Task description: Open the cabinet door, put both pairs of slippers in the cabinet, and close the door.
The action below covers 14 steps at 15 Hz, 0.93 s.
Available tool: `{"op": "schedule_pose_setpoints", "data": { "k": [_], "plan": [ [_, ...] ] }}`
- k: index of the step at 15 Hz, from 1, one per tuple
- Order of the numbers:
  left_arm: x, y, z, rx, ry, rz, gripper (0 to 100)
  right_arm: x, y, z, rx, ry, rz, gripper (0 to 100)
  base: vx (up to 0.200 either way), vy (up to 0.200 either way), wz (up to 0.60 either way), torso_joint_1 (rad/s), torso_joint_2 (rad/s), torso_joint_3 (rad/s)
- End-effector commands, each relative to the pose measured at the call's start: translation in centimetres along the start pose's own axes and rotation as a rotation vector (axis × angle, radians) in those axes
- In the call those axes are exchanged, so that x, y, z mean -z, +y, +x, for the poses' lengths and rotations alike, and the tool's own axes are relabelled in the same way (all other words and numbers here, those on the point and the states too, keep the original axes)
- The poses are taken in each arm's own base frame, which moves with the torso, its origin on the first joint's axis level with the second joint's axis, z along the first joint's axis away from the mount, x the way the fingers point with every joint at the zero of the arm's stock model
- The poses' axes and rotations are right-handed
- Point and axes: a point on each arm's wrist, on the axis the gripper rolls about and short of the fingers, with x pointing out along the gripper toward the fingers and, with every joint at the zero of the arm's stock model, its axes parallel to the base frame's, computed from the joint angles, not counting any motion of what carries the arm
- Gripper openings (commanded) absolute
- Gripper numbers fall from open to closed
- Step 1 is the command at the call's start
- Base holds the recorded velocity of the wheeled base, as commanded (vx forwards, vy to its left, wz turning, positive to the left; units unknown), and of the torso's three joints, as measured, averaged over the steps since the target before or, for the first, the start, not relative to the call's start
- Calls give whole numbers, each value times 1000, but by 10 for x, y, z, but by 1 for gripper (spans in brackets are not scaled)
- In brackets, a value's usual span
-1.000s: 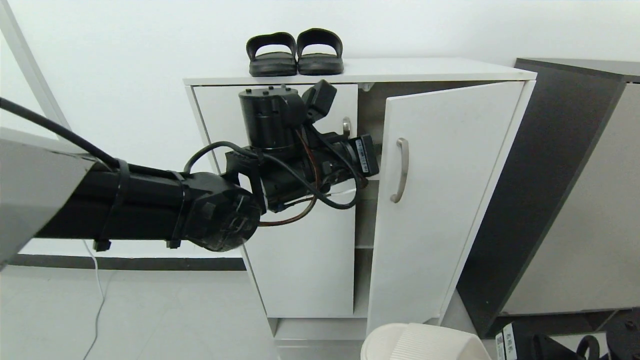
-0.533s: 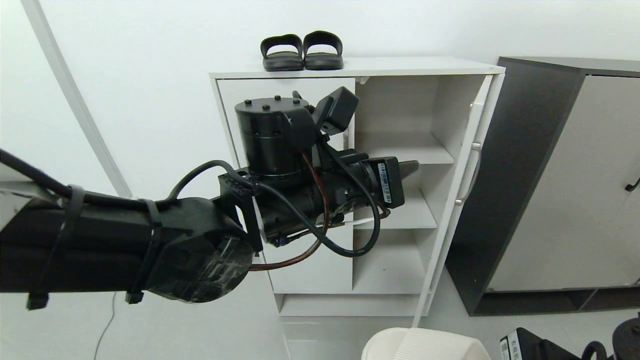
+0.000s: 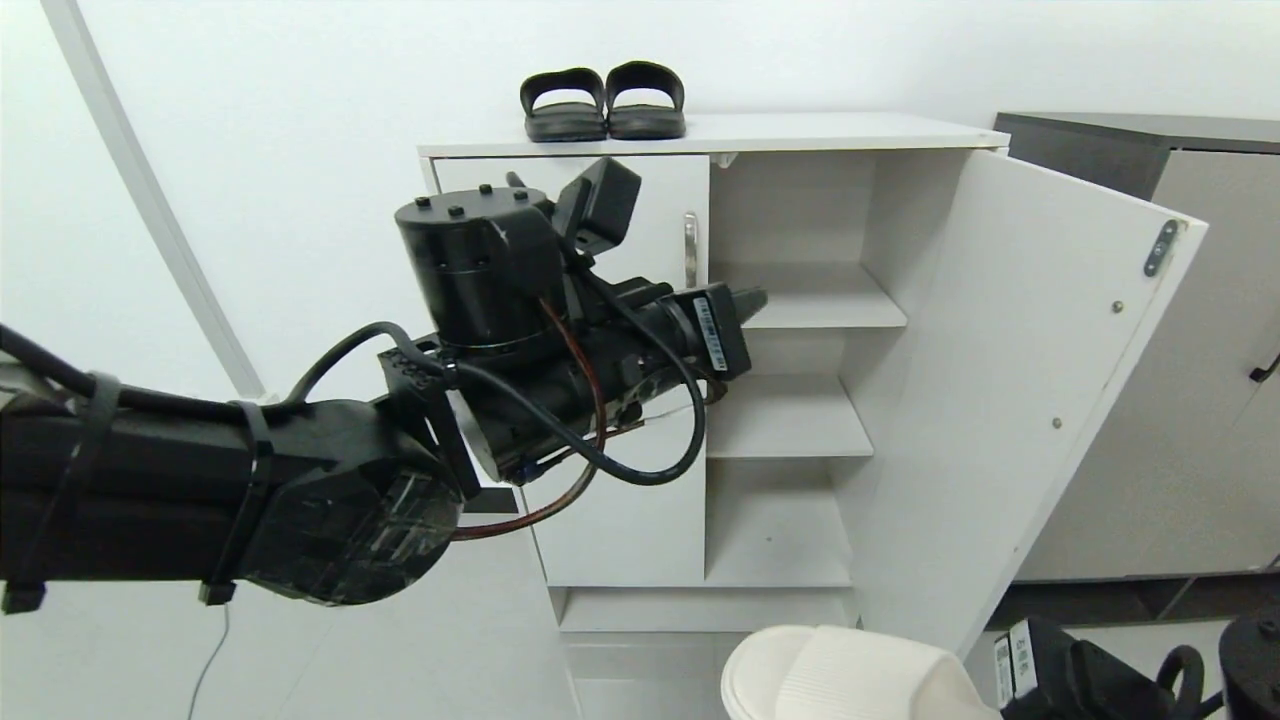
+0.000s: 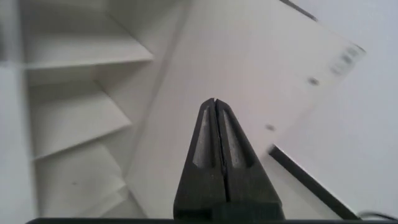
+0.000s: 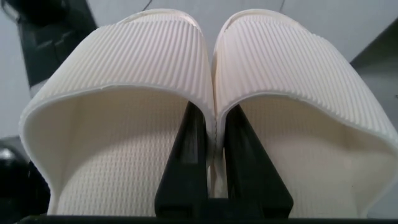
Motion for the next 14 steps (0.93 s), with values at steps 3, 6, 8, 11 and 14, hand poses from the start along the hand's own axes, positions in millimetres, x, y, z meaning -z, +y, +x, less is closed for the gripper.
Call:
{"op": "schedule_pose_setpoints", "data": {
  "k": [3,6,8,11,14],
  "plan": [
    [-31,17,-62,-155,-90,38,0,-28,-26,28,317,-41,129,0,0,0,0,0,0,0],
    [-58,25,-136,-330,-157,133,0,-42,-46,56,595,-58,191,0,0,0,0,0,0,0],
    [-70,19,-177,-454,-159,145,0,-46,-60,72,729,-73,239,0,0,0,0,0,0,0],
    [-61,-16,-259,-548,-179,149,0,-49,-80,88,840,-127,296,0,0,0,0,0,0,0],
    [-32,-26,-309,-760,-180,242,0,-47,-81,91,845,-123,291,0,0,0,0,0,0,0]
  ]
}}
